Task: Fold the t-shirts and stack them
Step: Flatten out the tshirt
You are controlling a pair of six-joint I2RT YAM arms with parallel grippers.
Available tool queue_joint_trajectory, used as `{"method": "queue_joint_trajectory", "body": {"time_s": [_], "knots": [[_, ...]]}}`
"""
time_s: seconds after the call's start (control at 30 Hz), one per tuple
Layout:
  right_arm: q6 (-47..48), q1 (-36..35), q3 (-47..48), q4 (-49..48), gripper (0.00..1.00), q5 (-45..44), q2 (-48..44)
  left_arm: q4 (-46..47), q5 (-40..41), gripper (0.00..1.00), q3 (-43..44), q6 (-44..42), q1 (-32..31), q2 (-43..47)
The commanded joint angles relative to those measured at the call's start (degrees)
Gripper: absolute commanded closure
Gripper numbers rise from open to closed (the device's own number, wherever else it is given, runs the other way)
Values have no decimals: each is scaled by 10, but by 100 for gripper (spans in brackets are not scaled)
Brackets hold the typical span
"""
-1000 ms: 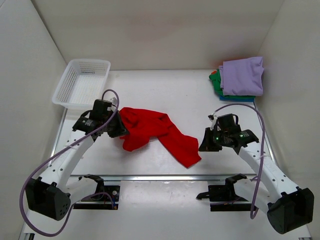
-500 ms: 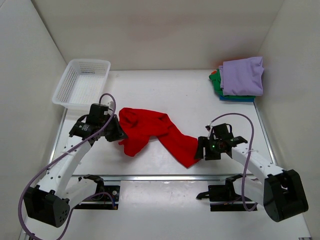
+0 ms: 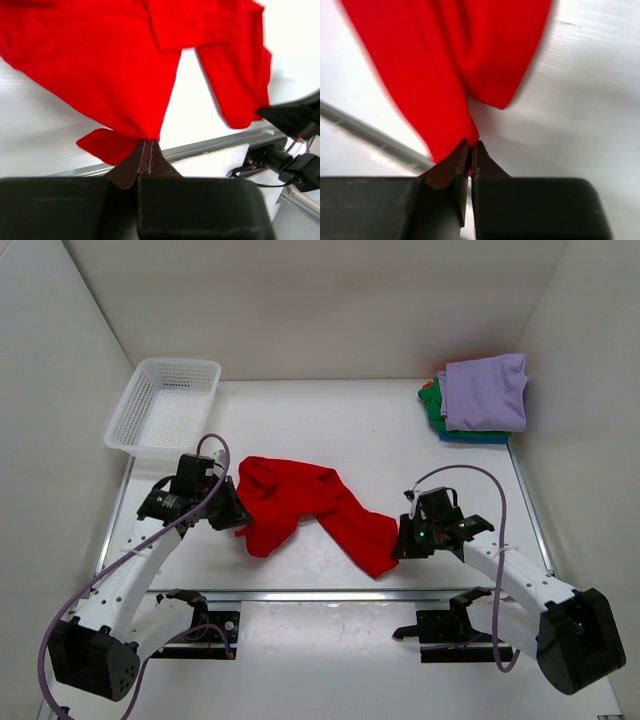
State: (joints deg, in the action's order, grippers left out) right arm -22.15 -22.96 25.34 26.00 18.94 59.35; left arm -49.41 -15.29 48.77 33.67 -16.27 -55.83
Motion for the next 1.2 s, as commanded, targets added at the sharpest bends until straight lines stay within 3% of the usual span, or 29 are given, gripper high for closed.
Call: {"method": "queue_joint_trajectory", "body": {"time_s": [0.0, 0.07, 0.2, 0.27, 0.33, 0.43, 0.57, 0.7, 0.8, 0.9, 1.03, 1.1, 1.17], "knots": [[5, -5, 134, 115, 100, -28, -62, -9, -14, 100, 67, -20, 23, -5], [32, 6, 229, 195, 100, -40, -77, -28, -17, 100, 164, -25, 38, -27], [63, 39, 397, 240, 100, -45, -108, -67, -12, 100, 355, -21, 69, -76], [62, 59, 424, 230, 100, -38, -137, -86, -5, 100, 463, -15, 80, -102], [76, 105, 444, 224, 100, -23, -159, -98, 13, 100, 515, -3, 84, -107], [123, 195, 478, 233, 100, 33, -175, -79, 22, 100, 534, 17, 83, -89], [127, 158, 467, 205, 100, -31, -166, -52, 33, 100, 504, 21, 88, -94], [152, 194, 450, 138, 100, 11, -82, -9, -3, 100, 459, 7, 106, -171], [166, 227, 454, 67, 100, 47, 11, 37, 1, 100, 495, 6, 120, -257], [201, 227, 589, 45, 100, 20, 164, 38, -44, 100, 669, 2, 144, -410], [212, 227, 817, 78, 100, -7, 269, 30, -139, 100, 1047, 73, 193, -594], [211, 228, 891, 68, 100, -26, 277, 95, -157, 100, 1036, 105, 211, -564], [207, 229, 923, 45, 100, -29, 272, 202, -157, 100, 888, 116, 219, -475]]}}
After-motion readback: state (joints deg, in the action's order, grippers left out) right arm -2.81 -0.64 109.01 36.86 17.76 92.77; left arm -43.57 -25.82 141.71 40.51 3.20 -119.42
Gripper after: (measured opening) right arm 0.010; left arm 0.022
